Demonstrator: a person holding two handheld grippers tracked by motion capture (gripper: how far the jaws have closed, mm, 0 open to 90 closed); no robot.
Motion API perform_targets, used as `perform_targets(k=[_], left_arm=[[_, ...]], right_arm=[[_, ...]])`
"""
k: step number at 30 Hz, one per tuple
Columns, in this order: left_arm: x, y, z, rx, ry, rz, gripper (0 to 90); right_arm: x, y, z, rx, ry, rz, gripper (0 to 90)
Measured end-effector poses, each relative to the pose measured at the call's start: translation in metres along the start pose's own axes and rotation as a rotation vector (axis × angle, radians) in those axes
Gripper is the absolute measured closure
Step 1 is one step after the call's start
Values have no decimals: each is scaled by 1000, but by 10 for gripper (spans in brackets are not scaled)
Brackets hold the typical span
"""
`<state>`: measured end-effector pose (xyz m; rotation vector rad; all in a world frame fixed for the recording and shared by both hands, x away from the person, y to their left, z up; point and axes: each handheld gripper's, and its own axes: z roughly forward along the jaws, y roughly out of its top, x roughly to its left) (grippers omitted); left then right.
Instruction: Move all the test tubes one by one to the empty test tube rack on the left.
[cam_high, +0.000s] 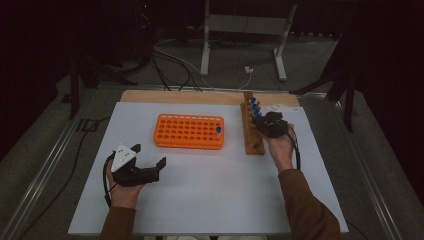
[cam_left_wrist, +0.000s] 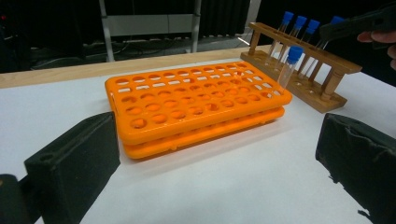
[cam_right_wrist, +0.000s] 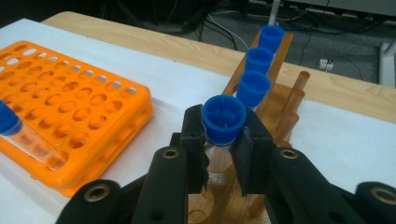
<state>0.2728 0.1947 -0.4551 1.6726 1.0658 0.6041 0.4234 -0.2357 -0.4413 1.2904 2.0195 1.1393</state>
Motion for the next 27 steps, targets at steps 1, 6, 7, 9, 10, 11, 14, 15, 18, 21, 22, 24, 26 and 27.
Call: perform_targets(k=[1,6,7,9,10,11,14,15,18,21,22,24,26,27], left_arm=[[0,0,0,4,1,2,8],[-1,0,1,6,-1,3,8],[-1,-1,1,6,-1,2,8],[-1,-1,2,10,-2,3,8],[-2,-1,2,11,-4,4,8],[-2,-1,2,12,-4,5,8],[-2,-1,3,13,-2,6,8],[-2,-1,3,13,-2,6,8],[-2,-1,3,16,5,7,8],[-1,-2,3,17,11,3,8],[-1,-3,3,19,11,4,8],[-2,-3,3,20,8,4,9],[-3,-3,4,22,10,3,8],[-3,-3,5,23,7,1,9]], right_arm=[[0,1,-2,-3,0,-2,758],[-1,7,-10,-16,-3,-9,759],[-1,9,-12,-20,-3,-10,758],[-1,12,-16,-28,-2,-15,758],[0,13,-18,-33,-2,-17,758],[0,15,-20,-37,-1,-21,758],[1,19,-25,-48,0,-31,759],[1,21,-27,-51,0,-34,759],[1,24,-32,-56,3,-42,759],[1,27,-38,-68,6,-43,759],[0,27,-39,-72,5,-42,759],[-1,28,-43,-79,5,-46,759],[-2,29,-46,-85,12,-47,759],[-2,29,-48,-88,14,-48,759]])
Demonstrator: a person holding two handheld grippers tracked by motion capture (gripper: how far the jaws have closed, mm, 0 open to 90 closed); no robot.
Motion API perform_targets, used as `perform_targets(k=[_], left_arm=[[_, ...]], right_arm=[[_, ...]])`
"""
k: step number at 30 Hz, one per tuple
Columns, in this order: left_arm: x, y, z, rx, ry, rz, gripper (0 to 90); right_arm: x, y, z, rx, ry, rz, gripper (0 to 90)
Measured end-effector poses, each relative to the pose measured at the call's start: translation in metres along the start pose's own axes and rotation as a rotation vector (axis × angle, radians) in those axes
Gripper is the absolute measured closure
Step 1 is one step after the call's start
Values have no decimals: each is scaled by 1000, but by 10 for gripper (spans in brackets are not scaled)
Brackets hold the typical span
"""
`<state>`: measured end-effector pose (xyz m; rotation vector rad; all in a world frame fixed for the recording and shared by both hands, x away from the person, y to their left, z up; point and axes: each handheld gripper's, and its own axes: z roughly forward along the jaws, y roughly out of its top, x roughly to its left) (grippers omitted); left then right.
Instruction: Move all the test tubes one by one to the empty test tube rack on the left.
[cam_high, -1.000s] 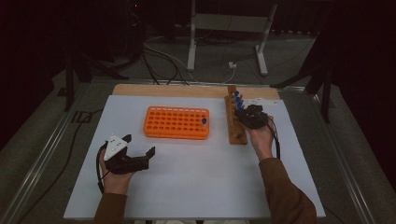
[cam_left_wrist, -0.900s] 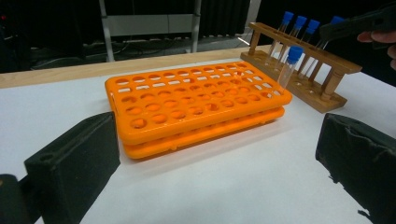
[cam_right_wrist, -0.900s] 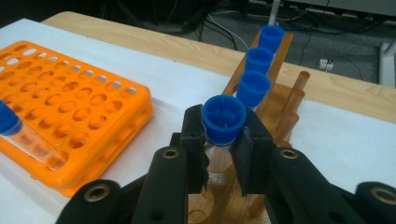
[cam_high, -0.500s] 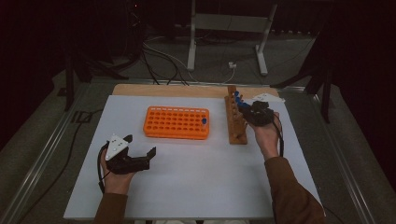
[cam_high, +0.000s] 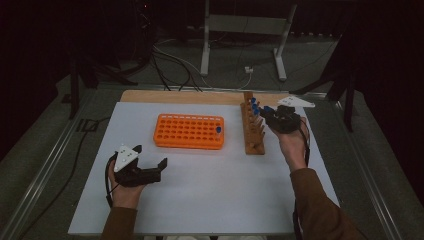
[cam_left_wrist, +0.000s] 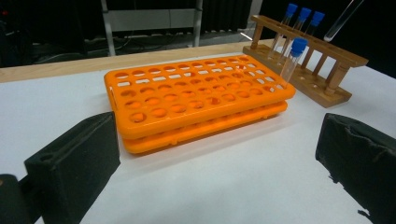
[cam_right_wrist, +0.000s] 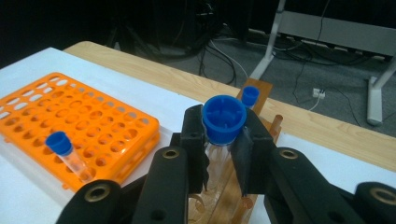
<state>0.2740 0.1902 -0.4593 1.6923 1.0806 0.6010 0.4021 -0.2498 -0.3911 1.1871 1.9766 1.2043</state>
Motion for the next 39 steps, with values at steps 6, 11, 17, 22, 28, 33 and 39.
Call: perform_targets(k=[6,11,17,22,28,33,39], left_arm=[[-6,9,4,-10,-20,8,8],[-19,21,14,-18,-47,40,9],[-40,36,33,2,-81,107,10],[-59,48,54,10,-116,146,17],[-82,55,76,3,-140,178,72],[-95,57,92,10,-167,186,90],[-106,58,105,-1,-179,174,179]], right_arm=[[2,2,-10,2,23,-29,759],[9,3,-12,11,70,-38,759],[26,3,-13,15,125,-62,759],[40,2,-13,21,187,-54,759],[52,2,-13,30,223,-73,758],[57,2,-13,44,255,-60,758],[68,1,-12,61,285,-71,758]])
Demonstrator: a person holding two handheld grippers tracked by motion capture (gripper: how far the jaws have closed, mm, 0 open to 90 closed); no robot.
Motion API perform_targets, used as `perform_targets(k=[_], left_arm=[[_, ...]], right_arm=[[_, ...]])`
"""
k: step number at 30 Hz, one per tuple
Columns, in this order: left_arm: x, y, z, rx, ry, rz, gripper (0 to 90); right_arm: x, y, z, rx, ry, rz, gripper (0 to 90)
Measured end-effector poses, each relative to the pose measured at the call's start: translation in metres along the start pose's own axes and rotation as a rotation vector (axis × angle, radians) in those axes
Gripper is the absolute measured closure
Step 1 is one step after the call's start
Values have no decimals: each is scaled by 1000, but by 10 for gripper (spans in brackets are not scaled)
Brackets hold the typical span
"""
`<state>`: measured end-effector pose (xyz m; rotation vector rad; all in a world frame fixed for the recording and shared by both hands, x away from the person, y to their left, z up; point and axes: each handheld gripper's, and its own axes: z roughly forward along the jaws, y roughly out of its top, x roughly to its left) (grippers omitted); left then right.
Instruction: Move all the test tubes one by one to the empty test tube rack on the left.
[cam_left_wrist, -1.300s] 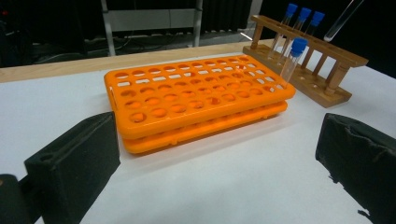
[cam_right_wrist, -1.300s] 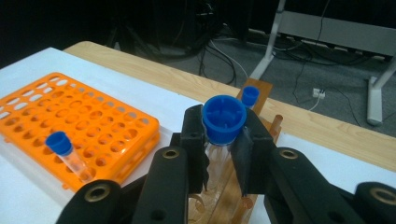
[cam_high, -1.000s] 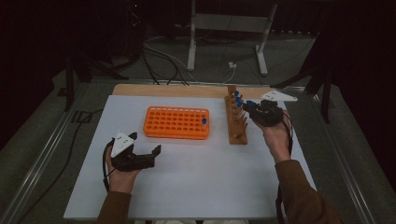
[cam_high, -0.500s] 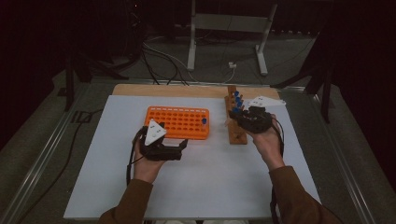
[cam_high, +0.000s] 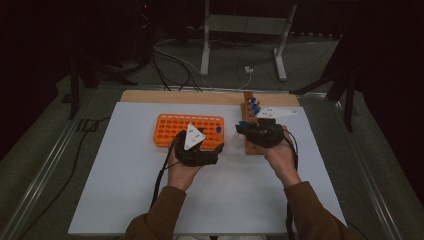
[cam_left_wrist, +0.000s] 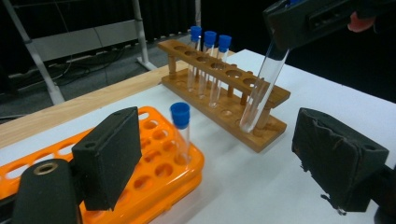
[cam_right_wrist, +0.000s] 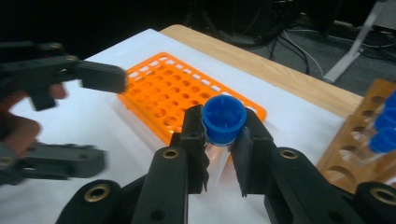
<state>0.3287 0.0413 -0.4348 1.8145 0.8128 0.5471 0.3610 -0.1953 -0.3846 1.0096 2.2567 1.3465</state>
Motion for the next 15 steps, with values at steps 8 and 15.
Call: perform_targets(k=[8,15], left_arm=[[-10,4,13,-2,-38,11,388],[-12,3,17,-20,-64,4,573]], right_arm=[[14,2,7,11,39,-11,758],[21,2,12,16,63,-6,758]])
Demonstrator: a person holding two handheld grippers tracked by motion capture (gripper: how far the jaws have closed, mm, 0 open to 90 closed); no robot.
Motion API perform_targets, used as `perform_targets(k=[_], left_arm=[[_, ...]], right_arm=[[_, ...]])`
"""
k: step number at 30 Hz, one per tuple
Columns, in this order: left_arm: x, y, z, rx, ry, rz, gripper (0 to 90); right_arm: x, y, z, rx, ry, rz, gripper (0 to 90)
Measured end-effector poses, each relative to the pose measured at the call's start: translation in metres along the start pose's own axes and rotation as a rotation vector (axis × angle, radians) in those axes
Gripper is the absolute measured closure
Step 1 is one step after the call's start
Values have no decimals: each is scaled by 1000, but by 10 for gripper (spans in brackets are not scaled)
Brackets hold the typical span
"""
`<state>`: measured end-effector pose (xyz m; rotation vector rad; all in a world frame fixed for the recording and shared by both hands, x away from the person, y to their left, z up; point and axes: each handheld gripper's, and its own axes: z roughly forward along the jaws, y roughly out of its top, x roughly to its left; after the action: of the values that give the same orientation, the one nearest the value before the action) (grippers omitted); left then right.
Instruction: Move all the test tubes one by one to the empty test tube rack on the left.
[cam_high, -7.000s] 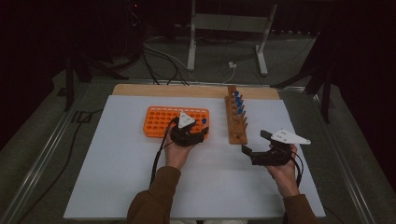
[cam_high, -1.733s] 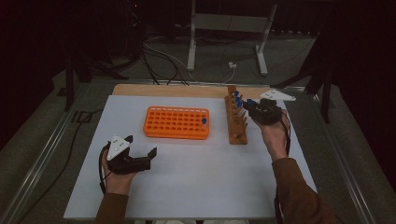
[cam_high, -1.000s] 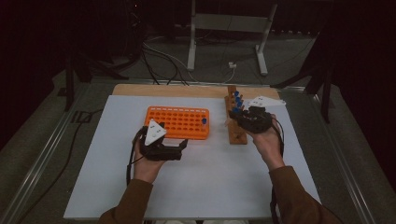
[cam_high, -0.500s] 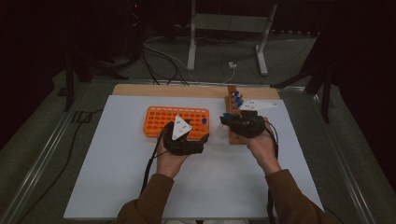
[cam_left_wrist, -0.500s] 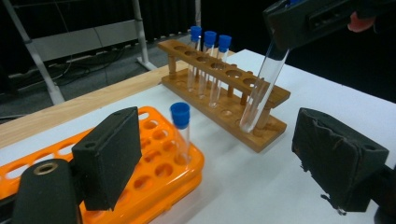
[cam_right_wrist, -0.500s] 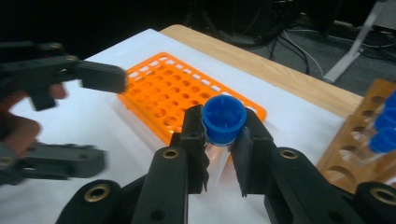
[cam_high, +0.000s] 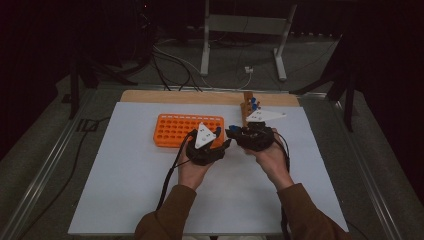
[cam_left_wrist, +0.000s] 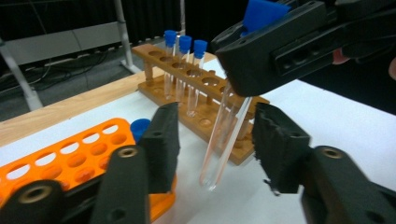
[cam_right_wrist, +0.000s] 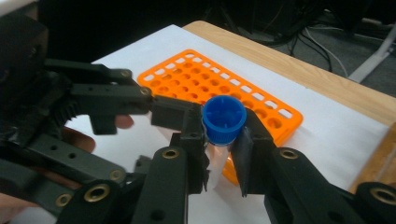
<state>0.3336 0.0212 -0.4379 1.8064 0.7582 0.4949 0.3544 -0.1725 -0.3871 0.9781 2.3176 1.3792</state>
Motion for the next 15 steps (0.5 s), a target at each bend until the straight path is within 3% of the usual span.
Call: perform_targets(k=[9,15], left_arm=[[-2,0,1,-6,-24,19,736],[-5,-1,1,-1,-34,54,783]], right_arm=[[3,0,3,-2,24,12,758],[4,-1,4,1,20,-7,752]])
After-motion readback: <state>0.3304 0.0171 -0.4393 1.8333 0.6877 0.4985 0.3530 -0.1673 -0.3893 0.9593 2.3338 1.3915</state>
